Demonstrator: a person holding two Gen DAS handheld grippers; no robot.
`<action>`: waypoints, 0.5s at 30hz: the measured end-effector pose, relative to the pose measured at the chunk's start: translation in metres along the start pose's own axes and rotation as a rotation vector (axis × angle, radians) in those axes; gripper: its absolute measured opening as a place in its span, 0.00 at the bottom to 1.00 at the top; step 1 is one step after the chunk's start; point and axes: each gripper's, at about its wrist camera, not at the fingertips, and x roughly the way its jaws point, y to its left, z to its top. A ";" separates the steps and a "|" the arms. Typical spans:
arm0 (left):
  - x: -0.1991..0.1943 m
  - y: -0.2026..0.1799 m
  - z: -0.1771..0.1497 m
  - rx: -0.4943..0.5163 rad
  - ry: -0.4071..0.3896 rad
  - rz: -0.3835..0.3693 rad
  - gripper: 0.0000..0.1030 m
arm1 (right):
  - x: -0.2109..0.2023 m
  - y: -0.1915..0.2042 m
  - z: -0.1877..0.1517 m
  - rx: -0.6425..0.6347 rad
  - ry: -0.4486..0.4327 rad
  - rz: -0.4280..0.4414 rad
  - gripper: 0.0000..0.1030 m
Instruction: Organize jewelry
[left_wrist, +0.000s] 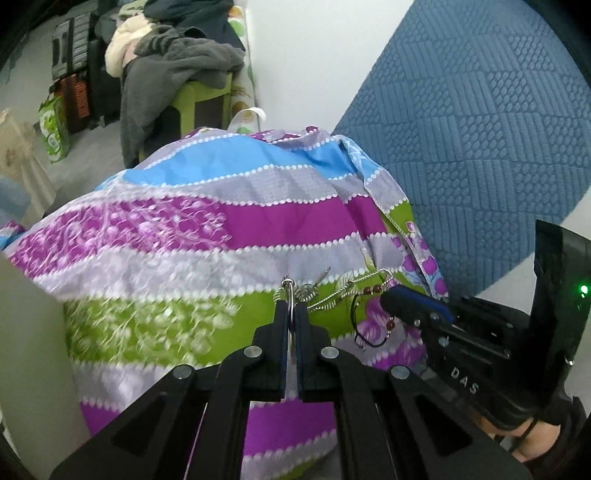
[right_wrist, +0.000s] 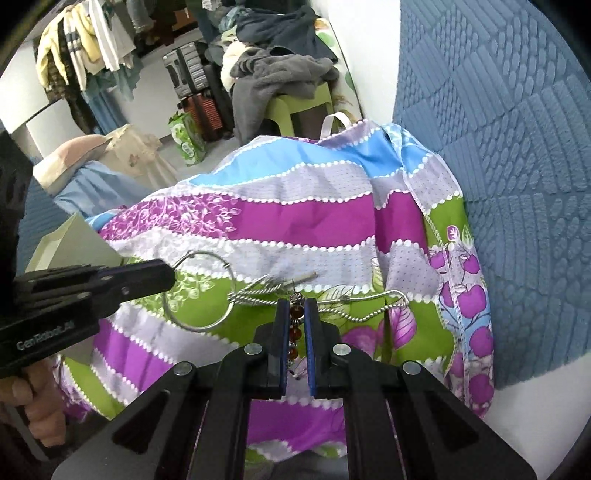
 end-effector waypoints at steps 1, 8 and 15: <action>-0.005 0.002 -0.002 -0.002 -0.004 0.003 0.01 | -0.001 0.003 -0.001 -0.005 0.000 0.000 0.05; -0.049 0.018 -0.010 -0.029 -0.046 0.002 0.01 | -0.013 0.025 -0.004 -0.018 -0.007 0.000 0.05; -0.098 0.021 -0.004 -0.008 -0.118 -0.005 0.01 | -0.029 0.042 0.006 -0.009 -0.042 0.000 0.05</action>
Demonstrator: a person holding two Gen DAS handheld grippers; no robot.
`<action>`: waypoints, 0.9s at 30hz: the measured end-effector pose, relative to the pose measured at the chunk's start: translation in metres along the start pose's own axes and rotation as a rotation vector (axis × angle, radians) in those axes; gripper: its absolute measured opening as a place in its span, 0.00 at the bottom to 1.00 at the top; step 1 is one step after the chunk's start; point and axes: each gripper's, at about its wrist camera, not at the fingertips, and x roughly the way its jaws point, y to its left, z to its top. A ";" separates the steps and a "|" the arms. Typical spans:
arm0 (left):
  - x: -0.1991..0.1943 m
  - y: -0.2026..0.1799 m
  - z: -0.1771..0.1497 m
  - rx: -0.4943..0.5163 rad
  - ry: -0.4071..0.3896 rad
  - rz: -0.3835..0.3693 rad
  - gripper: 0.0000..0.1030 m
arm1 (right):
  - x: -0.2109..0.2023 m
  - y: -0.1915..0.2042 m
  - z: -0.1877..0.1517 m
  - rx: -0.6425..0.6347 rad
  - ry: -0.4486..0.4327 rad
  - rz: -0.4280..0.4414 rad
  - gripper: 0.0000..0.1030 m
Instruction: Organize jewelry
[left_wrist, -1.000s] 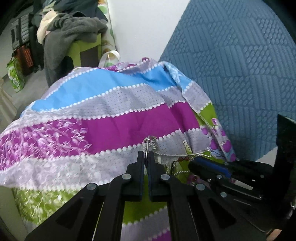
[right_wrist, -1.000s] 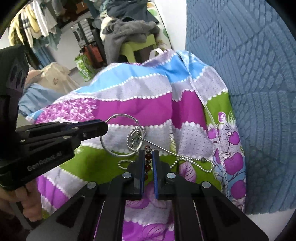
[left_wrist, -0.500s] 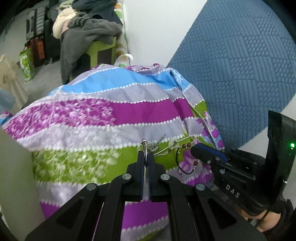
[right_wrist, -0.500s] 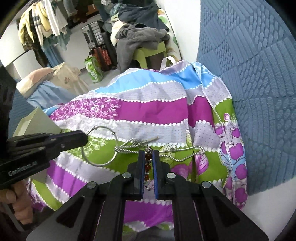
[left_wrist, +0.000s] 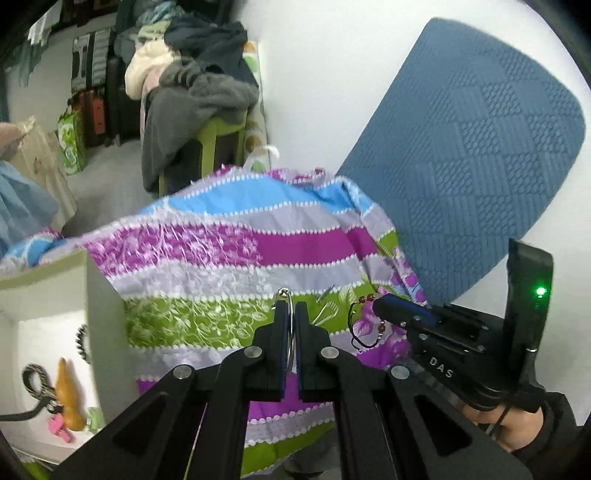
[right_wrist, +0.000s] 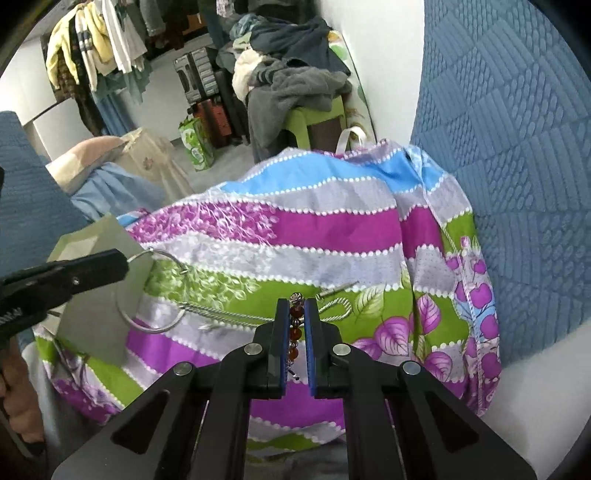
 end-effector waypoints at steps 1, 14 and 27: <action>-0.003 0.000 0.003 0.002 -0.008 0.000 0.01 | -0.002 0.001 0.002 0.002 -0.003 0.000 0.05; -0.077 0.017 0.026 0.031 -0.124 0.014 0.00 | -0.015 0.040 0.022 -0.035 -0.033 0.007 0.05; -0.059 0.032 -0.010 0.009 -0.058 -0.019 0.02 | 0.019 0.045 -0.004 -0.030 0.060 0.017 0.05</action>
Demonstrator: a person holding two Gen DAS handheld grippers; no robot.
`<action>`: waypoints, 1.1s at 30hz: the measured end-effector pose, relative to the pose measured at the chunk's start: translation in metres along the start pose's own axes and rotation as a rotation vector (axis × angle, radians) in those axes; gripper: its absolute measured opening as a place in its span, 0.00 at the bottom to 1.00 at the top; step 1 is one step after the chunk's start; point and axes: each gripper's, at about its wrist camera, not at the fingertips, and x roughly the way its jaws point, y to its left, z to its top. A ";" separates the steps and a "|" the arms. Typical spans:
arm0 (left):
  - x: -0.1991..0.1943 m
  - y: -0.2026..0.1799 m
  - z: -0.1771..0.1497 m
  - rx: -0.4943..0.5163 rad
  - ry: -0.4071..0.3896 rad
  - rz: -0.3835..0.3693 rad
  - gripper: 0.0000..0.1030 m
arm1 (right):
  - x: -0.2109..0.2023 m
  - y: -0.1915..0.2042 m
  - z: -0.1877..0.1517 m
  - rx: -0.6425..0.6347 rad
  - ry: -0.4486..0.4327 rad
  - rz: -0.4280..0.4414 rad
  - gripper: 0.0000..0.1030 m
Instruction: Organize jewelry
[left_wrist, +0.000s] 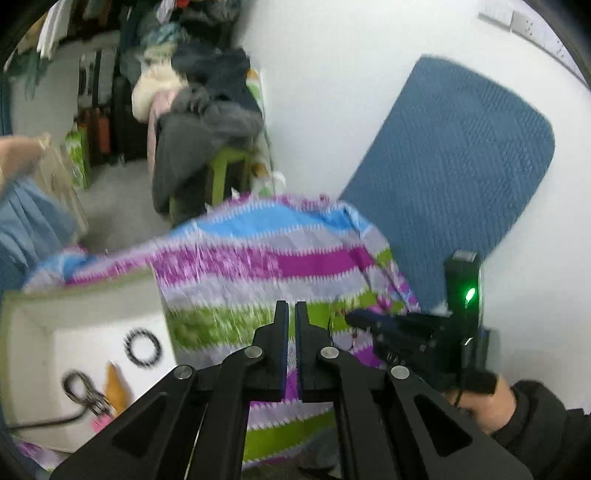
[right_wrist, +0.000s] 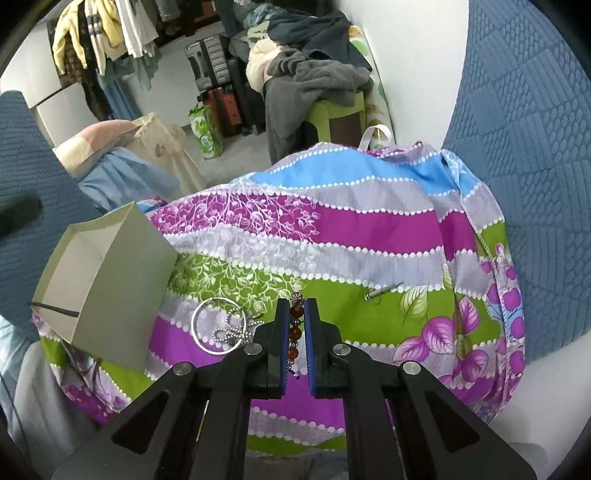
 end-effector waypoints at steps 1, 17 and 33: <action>0.006 0.001 -0.006 -0.006 0.009 0.001 0.03 | 0.001 -0.001 -0.002 0.001 0.001 0.002 0.05; 0.136 -0.027 -0.006 -0.012 0.186 -0.072 0.10 | -0.019 -0.059 -0.001 0.081 -0.037 -0.049 0.05; 0.251 -0.073 -0.006 0.186 0.284 -0.081 0.24 | -0.017 -0.112 -0.007 0.182 -0.039 -0.049 0.05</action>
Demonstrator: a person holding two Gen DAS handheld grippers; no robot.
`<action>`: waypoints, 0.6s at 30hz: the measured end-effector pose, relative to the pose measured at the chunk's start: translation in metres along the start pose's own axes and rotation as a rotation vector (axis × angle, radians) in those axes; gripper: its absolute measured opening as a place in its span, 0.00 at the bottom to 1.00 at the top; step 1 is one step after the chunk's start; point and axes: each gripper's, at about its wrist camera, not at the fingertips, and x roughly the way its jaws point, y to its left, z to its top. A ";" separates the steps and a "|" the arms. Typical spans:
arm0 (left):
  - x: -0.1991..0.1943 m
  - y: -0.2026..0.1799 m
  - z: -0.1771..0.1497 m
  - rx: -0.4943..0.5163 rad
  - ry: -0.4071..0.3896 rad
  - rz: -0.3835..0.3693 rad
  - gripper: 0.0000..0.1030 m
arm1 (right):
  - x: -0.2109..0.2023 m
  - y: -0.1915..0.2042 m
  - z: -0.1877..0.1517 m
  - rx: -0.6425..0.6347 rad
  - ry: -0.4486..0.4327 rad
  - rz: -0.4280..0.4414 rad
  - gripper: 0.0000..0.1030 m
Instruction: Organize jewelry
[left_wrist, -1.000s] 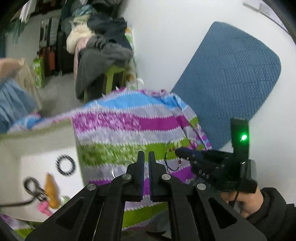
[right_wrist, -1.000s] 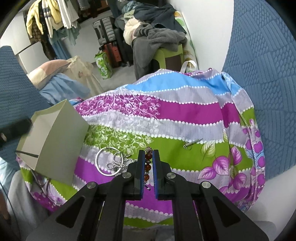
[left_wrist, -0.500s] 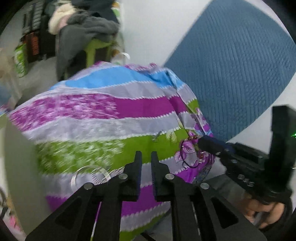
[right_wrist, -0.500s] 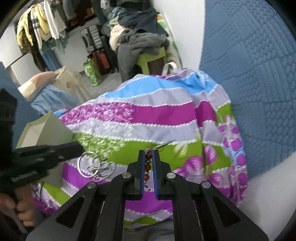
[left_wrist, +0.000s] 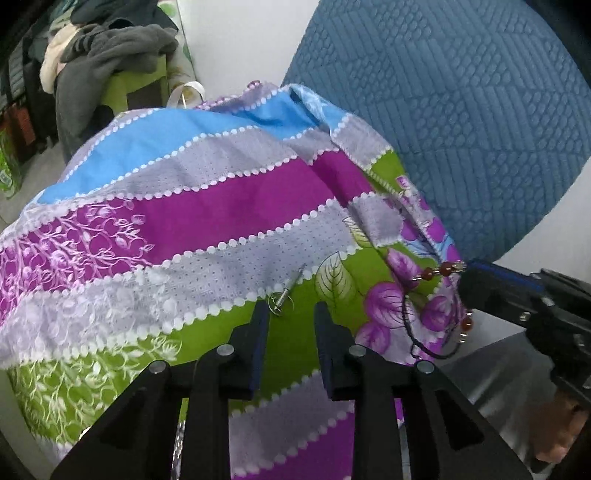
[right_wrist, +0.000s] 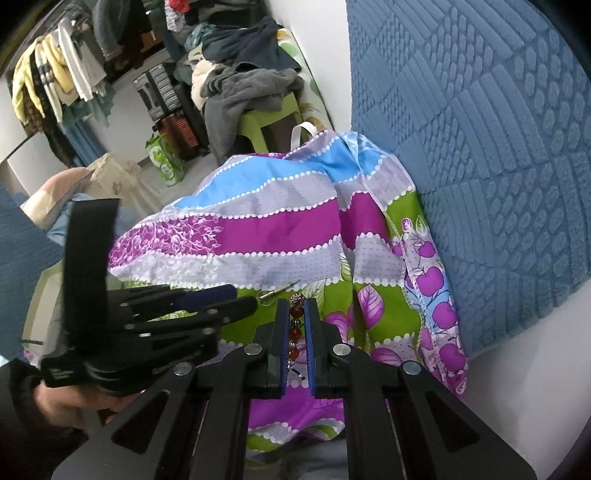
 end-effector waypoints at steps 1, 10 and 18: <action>0.004 0.000 0.001 0.007 0.007 -0.003 0.22 | 0.001 -0.001 0.000 0.007 0.001 0.005 0.05; 0.032 -0.020 0.004 0.169 0.038 0.079 0.22 | 0.000 -0.003 0.002 0.022 -0.004 0.019 0.05; 0.036 -0.015 0.003 0.178 0.014 0.094 0.03 | -0.001 -0.002 0.000 0.023 0.000 0.014 0.05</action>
